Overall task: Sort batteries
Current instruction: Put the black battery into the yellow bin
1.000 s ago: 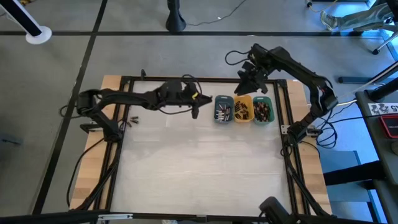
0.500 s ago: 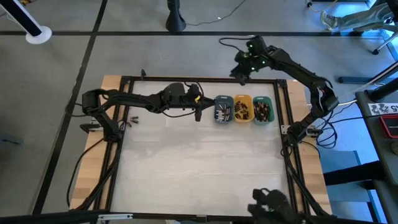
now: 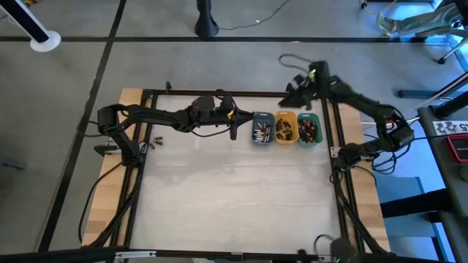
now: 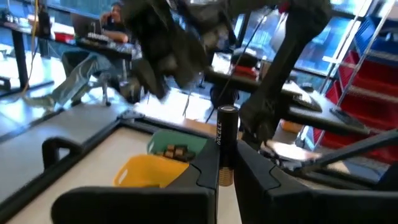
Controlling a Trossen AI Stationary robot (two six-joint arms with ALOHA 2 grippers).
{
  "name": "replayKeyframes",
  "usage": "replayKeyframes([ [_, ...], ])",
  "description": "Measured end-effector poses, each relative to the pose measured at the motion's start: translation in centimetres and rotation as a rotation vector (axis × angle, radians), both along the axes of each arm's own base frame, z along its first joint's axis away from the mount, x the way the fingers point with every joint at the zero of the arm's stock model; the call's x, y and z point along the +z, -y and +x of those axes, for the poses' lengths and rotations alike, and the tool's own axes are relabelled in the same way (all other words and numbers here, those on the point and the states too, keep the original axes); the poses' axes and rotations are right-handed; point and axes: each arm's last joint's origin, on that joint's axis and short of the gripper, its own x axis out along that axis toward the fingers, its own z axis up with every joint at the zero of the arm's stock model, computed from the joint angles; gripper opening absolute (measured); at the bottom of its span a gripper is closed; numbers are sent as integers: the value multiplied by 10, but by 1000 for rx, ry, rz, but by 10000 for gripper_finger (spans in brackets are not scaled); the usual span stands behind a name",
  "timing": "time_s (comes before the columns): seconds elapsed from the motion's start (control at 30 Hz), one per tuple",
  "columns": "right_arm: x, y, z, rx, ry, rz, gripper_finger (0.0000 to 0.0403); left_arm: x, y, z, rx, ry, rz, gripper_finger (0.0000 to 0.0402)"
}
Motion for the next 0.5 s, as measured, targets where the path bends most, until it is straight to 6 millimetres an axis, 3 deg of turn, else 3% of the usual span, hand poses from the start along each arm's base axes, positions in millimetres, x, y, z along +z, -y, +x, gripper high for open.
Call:
replayKeyframes([
  [0.2, 0, -30, 48, 26, 25, -142, 122, -4, -6, 10, 6, -11, -53, 21],
  [0.33, 21, -38, 56, 94, 156, -251, 122, -7, -5, 10, 0, -27, -84, 20],
  [0.5, 22, -46, 63, 123, 201, -333, 122, -7, -1, 11, -9, -26, -95, 20],
])
